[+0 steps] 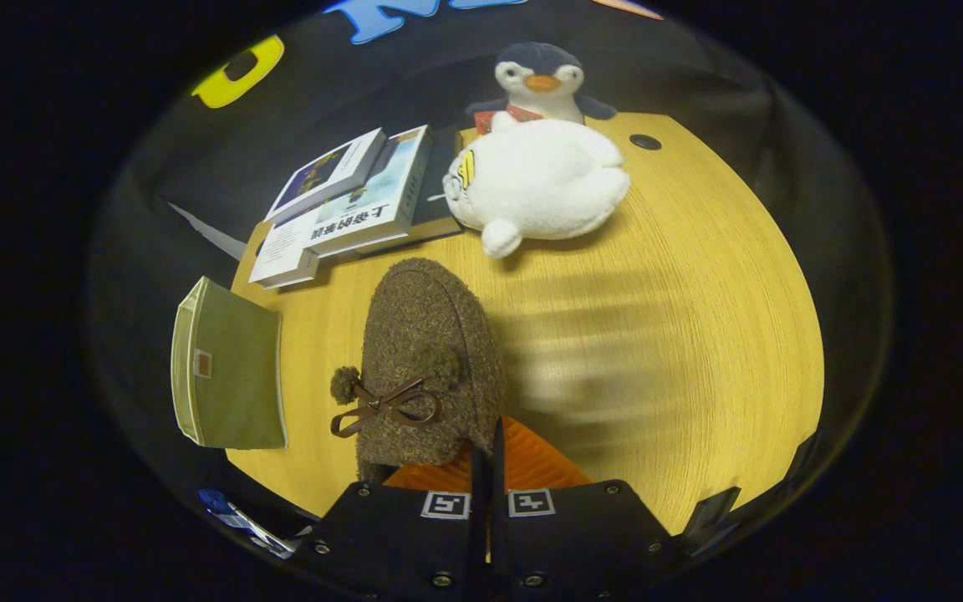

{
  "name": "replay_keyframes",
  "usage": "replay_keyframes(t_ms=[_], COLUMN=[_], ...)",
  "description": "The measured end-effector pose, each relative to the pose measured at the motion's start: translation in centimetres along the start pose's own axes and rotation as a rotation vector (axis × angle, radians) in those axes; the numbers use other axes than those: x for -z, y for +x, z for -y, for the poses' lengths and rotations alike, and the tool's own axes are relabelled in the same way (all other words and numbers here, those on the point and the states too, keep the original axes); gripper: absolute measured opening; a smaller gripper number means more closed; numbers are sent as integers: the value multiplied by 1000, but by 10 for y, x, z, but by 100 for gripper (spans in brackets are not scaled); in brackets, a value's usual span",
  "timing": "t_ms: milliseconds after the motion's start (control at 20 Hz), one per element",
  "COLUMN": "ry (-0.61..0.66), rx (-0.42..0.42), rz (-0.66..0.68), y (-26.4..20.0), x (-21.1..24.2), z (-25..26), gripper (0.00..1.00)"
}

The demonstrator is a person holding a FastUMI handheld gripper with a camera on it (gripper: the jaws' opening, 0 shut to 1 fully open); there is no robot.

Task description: Open the storage box then place both shoes into the box .Put the left shoe in first, then the right shoe, with the right side of both shoes facing outward in a uniform manner.

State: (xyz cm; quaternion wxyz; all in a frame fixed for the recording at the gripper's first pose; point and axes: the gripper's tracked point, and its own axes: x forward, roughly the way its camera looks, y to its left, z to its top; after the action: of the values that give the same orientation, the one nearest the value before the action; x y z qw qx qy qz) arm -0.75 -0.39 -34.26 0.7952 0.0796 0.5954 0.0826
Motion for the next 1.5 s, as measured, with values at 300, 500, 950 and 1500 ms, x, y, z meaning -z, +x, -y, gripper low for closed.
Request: replay_keyframes(t_ms=[300, 500, 950, 1500], ry=[-123, -220, -359, -486], rx=[-39, -57, -136, -189], rz=[52, 64, 32, 18], y=[-26, -28, -21, -5], x=[-26, -36, -44, -56], z=[-67, -112, -218, -331], gripper=[2, 2, 3, 2])
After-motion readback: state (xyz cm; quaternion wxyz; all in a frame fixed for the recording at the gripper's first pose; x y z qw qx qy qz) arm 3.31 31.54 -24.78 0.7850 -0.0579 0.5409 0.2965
